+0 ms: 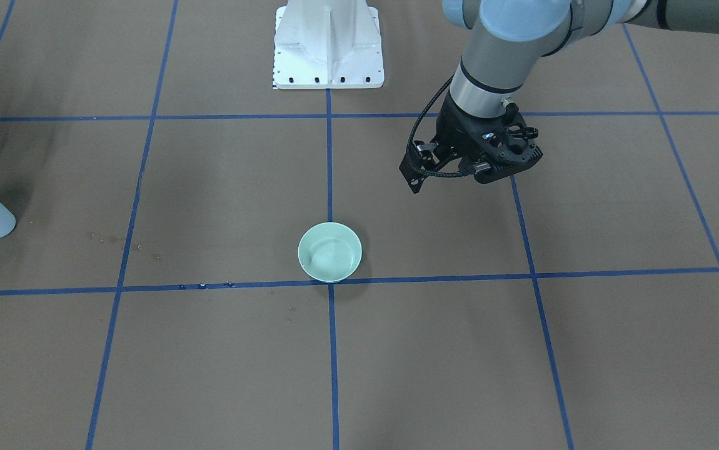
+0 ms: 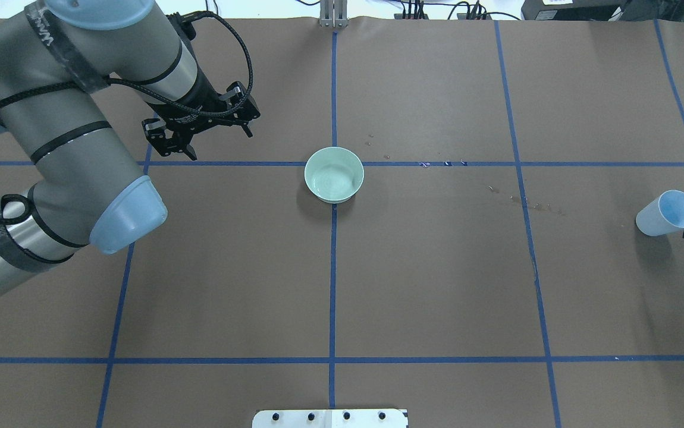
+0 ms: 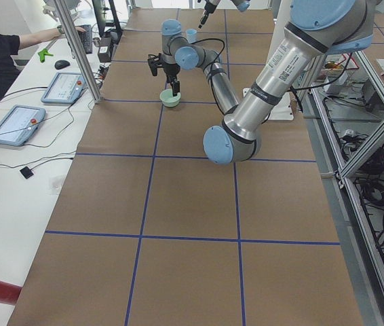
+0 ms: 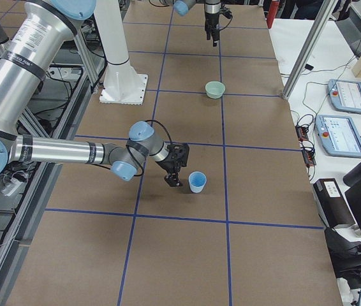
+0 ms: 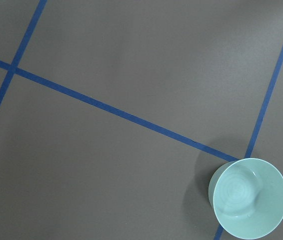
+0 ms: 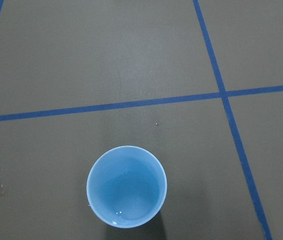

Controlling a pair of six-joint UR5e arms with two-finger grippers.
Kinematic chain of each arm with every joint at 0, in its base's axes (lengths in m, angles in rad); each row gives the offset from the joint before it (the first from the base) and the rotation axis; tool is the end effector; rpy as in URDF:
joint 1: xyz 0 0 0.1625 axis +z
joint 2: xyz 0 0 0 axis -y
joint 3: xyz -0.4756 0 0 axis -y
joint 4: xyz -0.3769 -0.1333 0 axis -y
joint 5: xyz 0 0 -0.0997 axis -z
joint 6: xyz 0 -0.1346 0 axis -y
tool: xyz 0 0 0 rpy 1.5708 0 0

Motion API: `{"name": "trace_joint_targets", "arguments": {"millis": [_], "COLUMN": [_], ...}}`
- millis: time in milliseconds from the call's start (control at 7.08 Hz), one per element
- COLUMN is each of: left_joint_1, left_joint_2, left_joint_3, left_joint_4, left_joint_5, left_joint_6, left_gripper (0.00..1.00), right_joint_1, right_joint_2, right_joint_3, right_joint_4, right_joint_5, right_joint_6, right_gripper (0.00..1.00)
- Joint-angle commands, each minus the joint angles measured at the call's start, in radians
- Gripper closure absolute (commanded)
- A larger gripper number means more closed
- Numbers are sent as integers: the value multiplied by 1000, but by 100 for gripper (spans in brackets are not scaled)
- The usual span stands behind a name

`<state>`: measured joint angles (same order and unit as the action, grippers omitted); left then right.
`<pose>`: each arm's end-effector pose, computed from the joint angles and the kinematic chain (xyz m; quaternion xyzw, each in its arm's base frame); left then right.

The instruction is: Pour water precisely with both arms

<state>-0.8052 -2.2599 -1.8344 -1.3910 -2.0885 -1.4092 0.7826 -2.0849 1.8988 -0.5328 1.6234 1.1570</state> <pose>0.4189 -0.5320 0.2365 -0.0406 0.4328 -0.1917 0.8799 -0.1261 -0.3034 0.6598 0.2128 -0.3548 0.1562 0.8969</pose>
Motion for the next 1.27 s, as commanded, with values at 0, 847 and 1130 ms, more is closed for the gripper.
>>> {"name": "trace_joint_targets", "arguments": {"millis": [0,847,1130], "left_joint_1": [1,3,3], "left_joint_2": [14,28,29], "left_joint_3": [-3,-9,-9], "left_joint_4": [0,0,0], "left_joint_5": [1,1,1], "left_joint_6": [0,0,0], "left_gripper": [0,0,0], "right_joint_1": [-106,-276,-334], "right_joint_2": [-3,-7,-6], "right_joint_3": [-4,-70,-116], "right_joint_4": [5,7,67], "right_joint_5": [-101,-369,-482], "right_joint_6": [74,139,158], "right_gripper": [0,0,1]}}
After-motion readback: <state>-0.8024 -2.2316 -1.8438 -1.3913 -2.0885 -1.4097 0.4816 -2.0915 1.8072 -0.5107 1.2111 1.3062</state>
